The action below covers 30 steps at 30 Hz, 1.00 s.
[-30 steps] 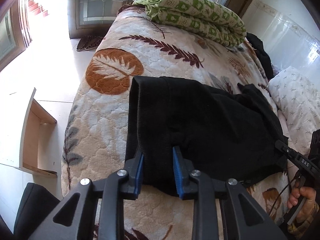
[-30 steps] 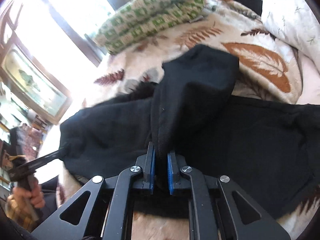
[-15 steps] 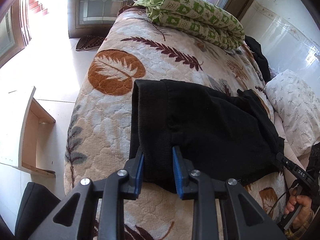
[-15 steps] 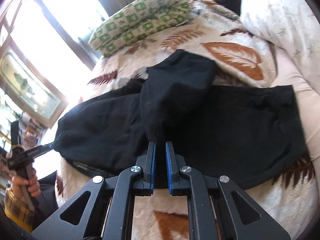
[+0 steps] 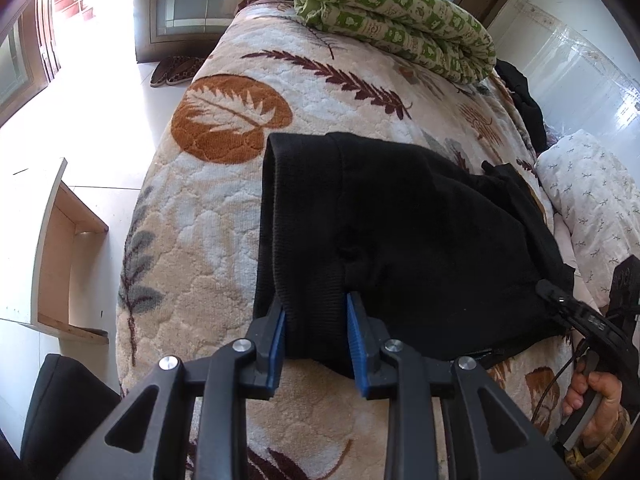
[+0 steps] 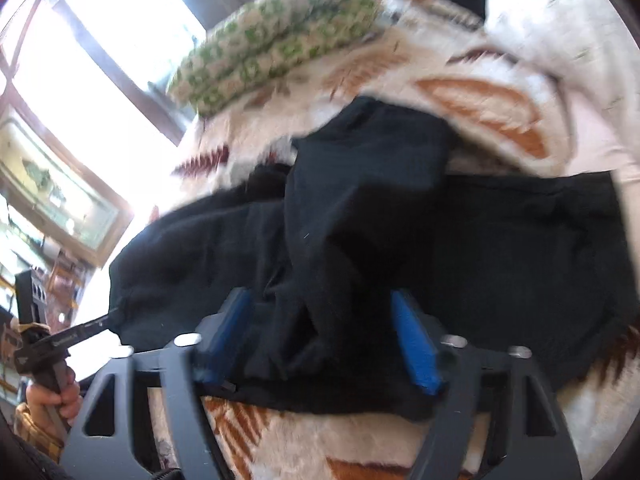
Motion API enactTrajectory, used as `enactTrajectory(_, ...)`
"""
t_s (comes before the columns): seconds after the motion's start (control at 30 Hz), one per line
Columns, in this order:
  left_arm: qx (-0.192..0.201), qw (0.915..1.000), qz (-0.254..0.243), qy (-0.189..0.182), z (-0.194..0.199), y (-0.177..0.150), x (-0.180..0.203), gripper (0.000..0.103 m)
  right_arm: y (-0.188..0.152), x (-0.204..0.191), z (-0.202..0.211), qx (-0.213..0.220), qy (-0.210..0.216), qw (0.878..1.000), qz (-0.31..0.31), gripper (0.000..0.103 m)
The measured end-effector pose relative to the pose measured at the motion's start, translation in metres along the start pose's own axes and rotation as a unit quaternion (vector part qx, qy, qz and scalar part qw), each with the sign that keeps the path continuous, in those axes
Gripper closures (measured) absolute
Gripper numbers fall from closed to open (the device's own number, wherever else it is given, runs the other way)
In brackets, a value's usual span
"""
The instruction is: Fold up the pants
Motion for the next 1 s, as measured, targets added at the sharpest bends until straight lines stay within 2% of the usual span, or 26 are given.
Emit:
enactTrajectory(0.1, 0.016, 0.9998, -0.008, 0.004, 0.008, 0.000, 0.002, 0.075, -0.001, -0.003, 0.006, 0.014, -0.004, 1.000, 0.006, 0.094)
enactTrajectory(0.17, 0.028, 0.9996, 0.002, -0.010, 0.018, 0.002, -0.002, 0.076, 0.000, -0.011, 0.021, 0.034, -0.009, 0.999, 0.032, 0.095)
enactTrajectory(0.27, 0.044, 0.9985, 0.015, -0.028, 0.032, 0.003, -0.007, 0.077, 0.002, -0.012, 0.046, 0.055, 0.006, 0.998, 0.027, 0.095)
enactTrajectory(0.37, 0.037, 0.9985, 0.019, -0.037, 0.034, 0.001, -0.010, 0.077, -0.002, -0.008, 0.061, 0.062, -0.002, 0.998, 0.021, 0.095)
enactTrajectory(0.43, 0.022, 0.9995, 0.009, -0.022, 0.026, -0.001, -0.009, 0.077, -0.007, -0.004, 0.054, 0.048, -0.014, 0.998, 0.023, 0.095)
enactTrajectory(0.53, -0.023, 0.9995, -0.008, 0.021, 0.002, -0.009, -0.006, 0.073, -0.017, 0.006, 0.028, 0.012, -0.034, 0.999, 0.023, 0.094)
enactTrajectory(0.6, -0.015, 0.9992, -0.019, 0.033, 0.005, -0.008, -0.002, 0.069, -0.027, 0.015, 0.010, -0.021, -0.034, 0.999, 0.010, 0.094)
enactTrajectory(0.63, -0.013, 0.9992, -0.018, 0.034, 0.007, -0.007, -0.002, 0.067, -0.031, 0.020, 0.008, -0.026, -0.029, 0.999, -0.002, 0.094)
enactTrajectory(0.67, -0.009, 0.9992, -0.013, 0.036, 0.010, -0.006, -0.003, 0.061, -0.031, 0.023, 0.008, -0.025, -0.022, 0.999, -0.011, 0.094)
enactTrajectory(0.7, -0.006, 0.9991, -0.007, 0.042, 0.012, -0.005, -0.006, 0.053, -0.029, 0.024, 0.012, -0.027, -0.023, 0.999, -0.016, 0.089)
enactTrajectory(0.73, -0.002, 0.9988, -0.002, 0.048, 0.015, -0.005, -0.008, 0.047, -0.026, 0.024, 0.016, -0.029, -0.027, 0.999, -0.020, 0.077)
enactTrajectory(0.77, 0.005, 0.9985, 0.001, 0.055, 0.019, -0.004, -0.010, 0.039, -0.024, 0.025, 0.022, -0.027, -0.035, 0.999, -0.023, 0.072)
enactTrajectory(0.83, 0.021, 0.9981, -0.002, 0.057, 0.027, -0.003, -0.008, 0.037, -0.019, 0.025, 0.040, -0.006, -0.049, 0.998, -0.024, 0.058)
enactTrajectory(0.93, 0.058, 0.9939, -0.028, 0.090, 0.043, 0.002, 0.002, 0.037, -0.008, 0.022, 0.061, 0.021, -0.065, 0.998, -0.014, 0.055)
enactTrajectory(1.0, 0.068, 0.9902, -0.047, 0.112, 0.050, 0.005, 0.009, 0.037, 0.003, 0.016, 0.067, 0.031, -0.063, 0.998, -0.005, 0.055)
Point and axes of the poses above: each gripper's, at about its wrist camera, not at the fingertips, and z roughly against the way its jaws point, x to its right, y to its top, the point moved 3 cm from there along -z, roughly the way its jaws point, and after that the axes turned 4 degrees about z, right-handed, at the moved point
